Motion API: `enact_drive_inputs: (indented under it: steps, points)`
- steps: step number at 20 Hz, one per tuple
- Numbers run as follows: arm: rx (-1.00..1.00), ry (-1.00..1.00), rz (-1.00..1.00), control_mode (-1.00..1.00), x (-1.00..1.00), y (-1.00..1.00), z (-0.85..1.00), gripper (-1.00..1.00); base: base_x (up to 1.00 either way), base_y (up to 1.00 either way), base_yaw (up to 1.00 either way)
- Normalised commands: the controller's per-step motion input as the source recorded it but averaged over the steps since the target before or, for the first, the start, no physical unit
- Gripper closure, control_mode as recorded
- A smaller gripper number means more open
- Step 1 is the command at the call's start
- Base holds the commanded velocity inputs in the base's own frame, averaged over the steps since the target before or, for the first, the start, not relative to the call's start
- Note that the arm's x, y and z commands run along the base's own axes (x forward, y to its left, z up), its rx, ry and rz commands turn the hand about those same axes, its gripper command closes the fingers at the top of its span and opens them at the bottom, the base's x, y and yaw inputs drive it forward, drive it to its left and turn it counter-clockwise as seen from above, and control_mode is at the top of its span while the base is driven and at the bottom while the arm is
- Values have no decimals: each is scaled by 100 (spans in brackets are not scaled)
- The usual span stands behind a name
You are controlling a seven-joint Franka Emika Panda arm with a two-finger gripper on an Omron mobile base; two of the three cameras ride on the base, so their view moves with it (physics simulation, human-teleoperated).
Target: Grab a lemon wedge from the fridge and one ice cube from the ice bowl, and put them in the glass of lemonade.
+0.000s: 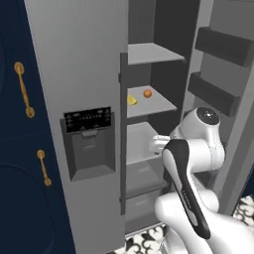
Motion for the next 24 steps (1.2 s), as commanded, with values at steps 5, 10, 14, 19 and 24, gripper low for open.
enact_drive_inputs:
  steps: [5, 10, 14, 19, 24]
  points:
    - [0, 0, 0, 100, 0, 0, 0, -100, 35, -37, 0]
    - [0, 0, 0, 100, 0, 0, 0, -100, 58, -7, 0]
    - [0, 0, 0, 100, 0, 0, 0, -100, 59, 1, 0]
    - [0, 0, 0, 100, 0, 0, 0, -100, 18, -6, 0]
    - [-1, -4, 0, -100, 5, -1, 0, -100, 1, 0, 0]
